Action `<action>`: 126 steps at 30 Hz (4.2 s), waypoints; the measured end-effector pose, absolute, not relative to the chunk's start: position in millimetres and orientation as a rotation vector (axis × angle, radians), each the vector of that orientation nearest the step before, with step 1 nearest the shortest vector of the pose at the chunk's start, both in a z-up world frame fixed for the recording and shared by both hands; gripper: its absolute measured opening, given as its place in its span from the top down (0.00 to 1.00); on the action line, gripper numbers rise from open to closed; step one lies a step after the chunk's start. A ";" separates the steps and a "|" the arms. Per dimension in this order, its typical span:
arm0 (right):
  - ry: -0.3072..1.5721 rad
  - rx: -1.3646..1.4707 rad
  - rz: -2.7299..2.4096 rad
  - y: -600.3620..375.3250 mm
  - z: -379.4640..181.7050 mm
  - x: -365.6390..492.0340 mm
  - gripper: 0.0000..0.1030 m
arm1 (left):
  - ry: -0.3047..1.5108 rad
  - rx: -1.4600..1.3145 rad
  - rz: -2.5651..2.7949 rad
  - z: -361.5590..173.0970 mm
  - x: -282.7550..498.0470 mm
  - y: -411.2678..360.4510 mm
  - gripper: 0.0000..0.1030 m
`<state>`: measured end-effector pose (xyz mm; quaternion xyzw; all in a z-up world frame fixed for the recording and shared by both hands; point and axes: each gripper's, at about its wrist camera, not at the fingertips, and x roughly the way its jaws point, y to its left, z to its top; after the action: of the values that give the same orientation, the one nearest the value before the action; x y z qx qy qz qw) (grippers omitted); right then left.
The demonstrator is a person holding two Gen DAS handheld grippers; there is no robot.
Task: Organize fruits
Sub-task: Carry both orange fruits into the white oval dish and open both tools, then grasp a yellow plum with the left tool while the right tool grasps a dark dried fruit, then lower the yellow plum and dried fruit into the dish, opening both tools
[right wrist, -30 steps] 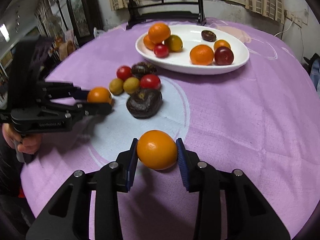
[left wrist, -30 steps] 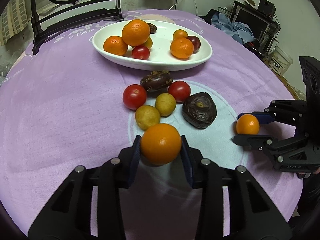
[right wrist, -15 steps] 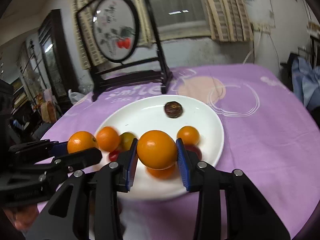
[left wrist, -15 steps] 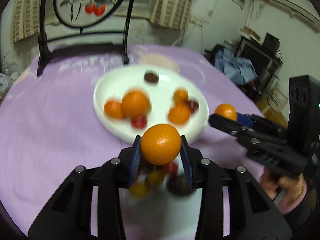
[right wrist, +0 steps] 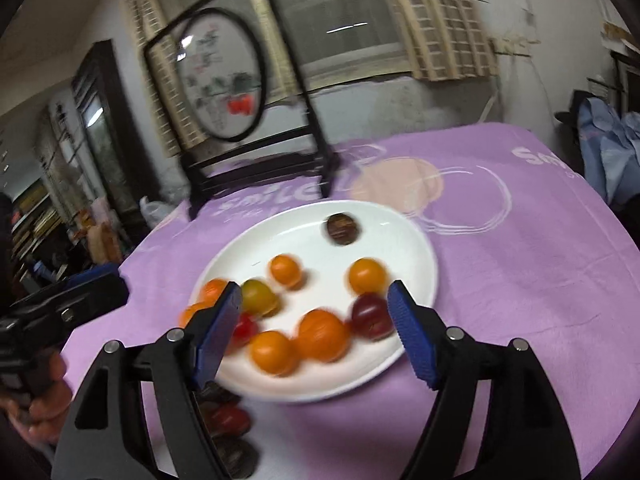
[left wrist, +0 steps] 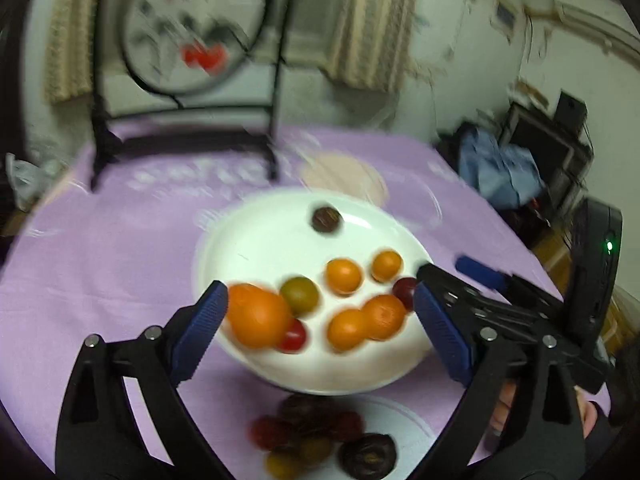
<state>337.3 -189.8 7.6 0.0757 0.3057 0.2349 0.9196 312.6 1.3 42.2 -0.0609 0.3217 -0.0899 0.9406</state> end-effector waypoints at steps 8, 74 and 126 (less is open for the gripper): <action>0.749 -0.005 0.682 -140.0 -14.7 285.7 0.27 | 0.664 -0.142 -0.036 22.3 271.4 53.8 0.02; 0.889 -0.087 0.604 -147.2 -40.1 274.1 0.54 | 0.892 0.137 -0.301 -46.8 239.5 11.6 0.64; 0.897 -0.161 0.679 -123.3 -48.9 288.4 0.53 | 0.746 -0.236 0.091 -4.3 270.4 96.4 0.05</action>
<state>288.4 -123.3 -48.9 -0.0761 0.4247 0.3214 0.8429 270.4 96.4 -4.3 -0.1150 0.3633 0.0443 0.9235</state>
